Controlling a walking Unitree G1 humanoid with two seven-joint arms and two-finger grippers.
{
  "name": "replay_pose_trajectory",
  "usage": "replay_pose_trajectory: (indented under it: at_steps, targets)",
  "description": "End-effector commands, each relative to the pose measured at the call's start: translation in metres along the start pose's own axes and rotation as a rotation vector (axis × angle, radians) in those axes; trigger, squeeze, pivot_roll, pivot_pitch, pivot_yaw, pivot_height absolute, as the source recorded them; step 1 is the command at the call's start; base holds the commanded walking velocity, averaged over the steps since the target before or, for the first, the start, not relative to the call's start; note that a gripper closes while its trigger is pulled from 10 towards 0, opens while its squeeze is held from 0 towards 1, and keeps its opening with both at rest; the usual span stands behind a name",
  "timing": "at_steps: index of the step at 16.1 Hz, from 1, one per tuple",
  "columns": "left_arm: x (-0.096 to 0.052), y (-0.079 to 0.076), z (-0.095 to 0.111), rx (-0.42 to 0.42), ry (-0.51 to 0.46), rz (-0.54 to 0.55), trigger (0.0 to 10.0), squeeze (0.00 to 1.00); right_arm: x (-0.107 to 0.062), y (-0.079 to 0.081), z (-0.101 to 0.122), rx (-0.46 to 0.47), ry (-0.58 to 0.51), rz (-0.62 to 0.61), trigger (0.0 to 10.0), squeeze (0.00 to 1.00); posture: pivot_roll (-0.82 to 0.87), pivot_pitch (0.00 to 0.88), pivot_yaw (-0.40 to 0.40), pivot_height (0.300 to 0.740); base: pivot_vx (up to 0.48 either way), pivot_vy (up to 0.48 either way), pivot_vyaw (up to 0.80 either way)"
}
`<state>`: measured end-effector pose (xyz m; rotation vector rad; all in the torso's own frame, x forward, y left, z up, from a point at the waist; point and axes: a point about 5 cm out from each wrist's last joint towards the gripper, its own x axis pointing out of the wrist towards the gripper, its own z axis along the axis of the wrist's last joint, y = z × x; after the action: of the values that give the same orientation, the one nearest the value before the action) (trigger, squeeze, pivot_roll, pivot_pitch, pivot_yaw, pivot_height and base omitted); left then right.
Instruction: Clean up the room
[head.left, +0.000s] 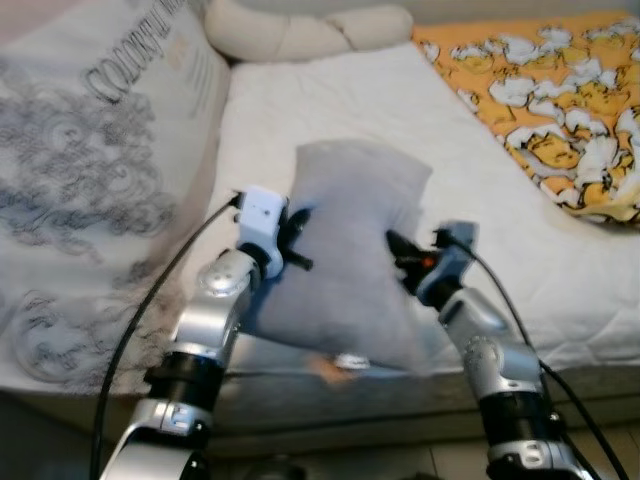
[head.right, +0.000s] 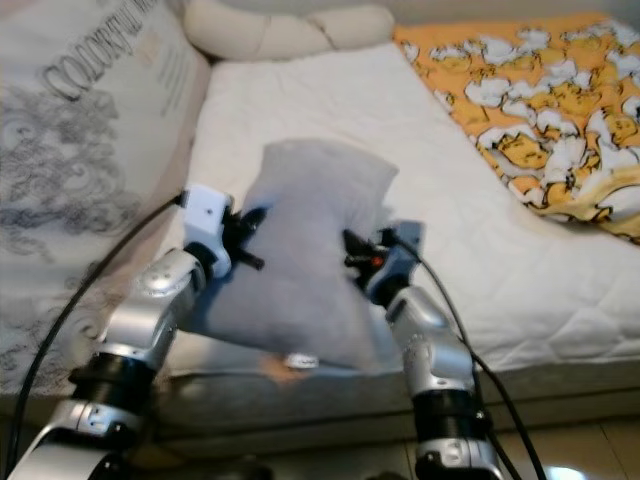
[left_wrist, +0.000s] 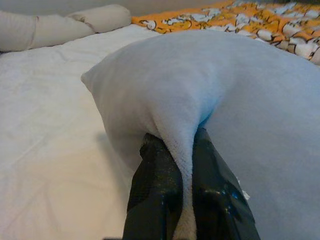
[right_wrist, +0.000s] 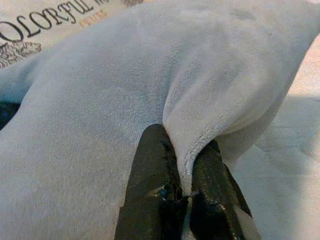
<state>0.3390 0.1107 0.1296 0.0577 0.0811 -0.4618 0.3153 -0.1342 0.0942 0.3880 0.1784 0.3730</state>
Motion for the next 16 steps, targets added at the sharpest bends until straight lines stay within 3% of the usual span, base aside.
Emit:
replay_pose_trajectory:
  at_steps: [1, 6, 13, 14, 16]
  targets:
    - [-0.003, 0.015, 0.015, -0.002, -0.053, 0.066, 10.0, 0.00, 0.005, 0.009, 0.001, 0.009, -0.012, 0.022, 10.0, 0.00, -0.02, 0.000, 0.096, 0.740, 0.000, 0.000, 0.00]
    - [-0.003, 0.026, 0.020, 0.009, -0.083, 0.121, 10.0, 0.00, 0.007, 0.012, 0.001, 0.004, -0.013, 0.032, 10.0, 0.00, -0.01, 0.000, 0.099, 0.740, 0.000, 0.000, 0.00]
    - [-0.002, 0.029, 0.022, -0.002, -0.083, 0.133, 10.0, 0.00, 0.012, 0.016, 0.000, -0.029, 0.029, 0.090, 10.0, 0.00, -0.01, 0.000, 0.097, 0.740, 0.279, 0.000, 0.00]
    - [-0.003, 0.031, 0.022, 0.002, -0.078, 0.142, 10.0, 0.00, 0.014, 0.019, -0.001, -0.083, 0.050, 0.114, 10.0, 0.00, -0.01, 0.000, 0.096, 0.740, 0.330, 0.000, 0.79]
    - [-0.003, 0.035, 0.021, 0.008, -0.069, 0.156, 10.0, 0.00, 0.016, 0.021, -0.003, -0.084, 0.061, 0.125, 10.0, 0.00, 0.00, 0.000, 0.095, 0.740, 0.330, 0.000, 0.79]
